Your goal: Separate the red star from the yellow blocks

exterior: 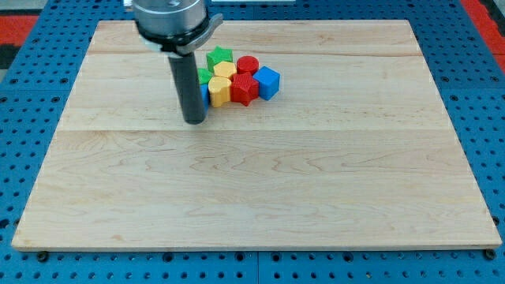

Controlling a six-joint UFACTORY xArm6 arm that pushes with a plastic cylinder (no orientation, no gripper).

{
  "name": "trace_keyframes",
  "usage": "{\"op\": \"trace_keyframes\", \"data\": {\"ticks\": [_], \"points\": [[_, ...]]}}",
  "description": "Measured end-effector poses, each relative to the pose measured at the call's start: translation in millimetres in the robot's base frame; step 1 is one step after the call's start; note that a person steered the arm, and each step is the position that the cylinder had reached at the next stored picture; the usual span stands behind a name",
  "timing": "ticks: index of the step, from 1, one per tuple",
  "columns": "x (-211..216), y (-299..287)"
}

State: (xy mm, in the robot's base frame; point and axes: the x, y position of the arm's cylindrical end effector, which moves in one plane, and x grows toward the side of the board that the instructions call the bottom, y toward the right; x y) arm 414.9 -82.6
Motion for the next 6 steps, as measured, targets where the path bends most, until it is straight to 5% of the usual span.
{"op": "trace_keyframes", "data": {"ticks": [6], "points": [[-58,107]]}}
